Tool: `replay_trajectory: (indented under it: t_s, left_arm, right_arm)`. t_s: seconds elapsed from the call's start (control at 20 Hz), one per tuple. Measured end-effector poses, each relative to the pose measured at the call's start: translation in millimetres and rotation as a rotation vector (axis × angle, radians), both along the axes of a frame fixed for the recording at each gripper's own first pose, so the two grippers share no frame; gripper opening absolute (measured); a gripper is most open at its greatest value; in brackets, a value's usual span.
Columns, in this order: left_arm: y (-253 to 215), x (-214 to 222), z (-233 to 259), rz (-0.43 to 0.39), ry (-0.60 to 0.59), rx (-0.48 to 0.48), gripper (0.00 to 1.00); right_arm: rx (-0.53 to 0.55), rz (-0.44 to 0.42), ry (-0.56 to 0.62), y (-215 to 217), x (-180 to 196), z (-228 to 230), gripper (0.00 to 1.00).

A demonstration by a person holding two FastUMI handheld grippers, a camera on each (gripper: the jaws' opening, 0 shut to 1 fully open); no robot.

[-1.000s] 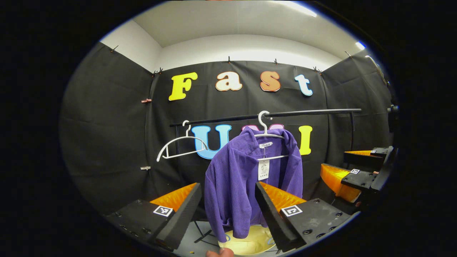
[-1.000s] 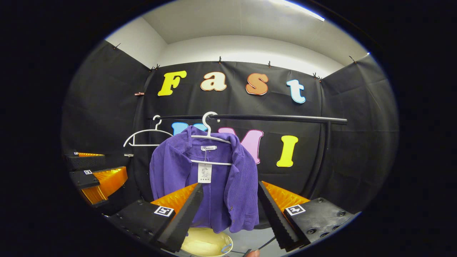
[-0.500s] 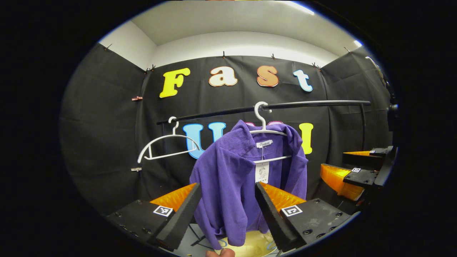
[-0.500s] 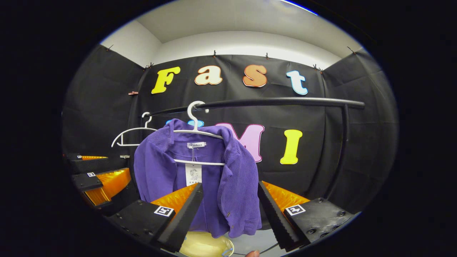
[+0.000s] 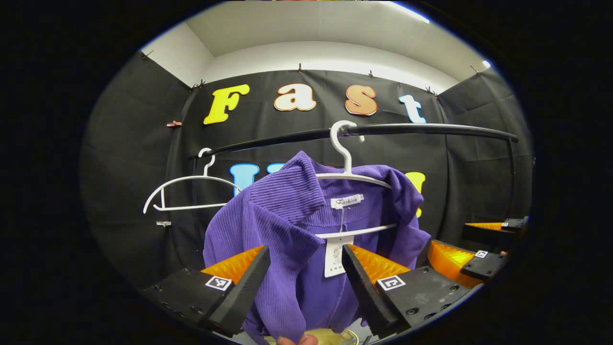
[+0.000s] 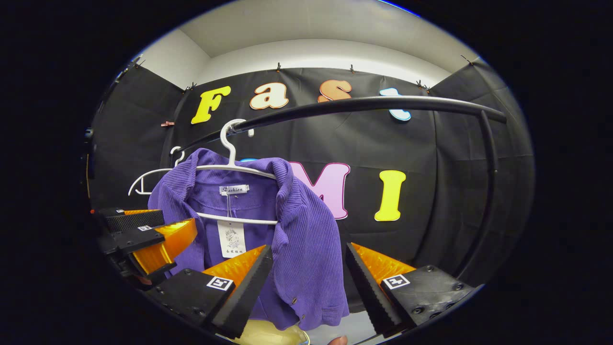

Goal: Grasp the clothes on the hanger with both hands and then place them into the laundry hamper below.

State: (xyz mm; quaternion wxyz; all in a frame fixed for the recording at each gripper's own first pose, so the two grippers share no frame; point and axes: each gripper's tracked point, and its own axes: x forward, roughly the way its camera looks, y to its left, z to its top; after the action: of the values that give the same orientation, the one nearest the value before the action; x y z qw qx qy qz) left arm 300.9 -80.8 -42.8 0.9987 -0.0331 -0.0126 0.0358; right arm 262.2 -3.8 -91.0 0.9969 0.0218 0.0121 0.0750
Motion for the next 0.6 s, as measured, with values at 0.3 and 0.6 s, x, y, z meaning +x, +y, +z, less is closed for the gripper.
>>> replay_trajectory:
  t_s: [0.3,0.6]
  left_arm:
    - [11.8,41.6,-6.7,0.104,-0.012,0.04,0.92]
    - [29.5,54.8,-10.6,0.173,-0.022,0.099,0.78]
  right_arm:
    - [-0.006,0.033,-0.017,9.6,12.9,-6.6,0.97]
    - [0.018,0.041,-0.02,20.3,41.2,-17.6,0.97]
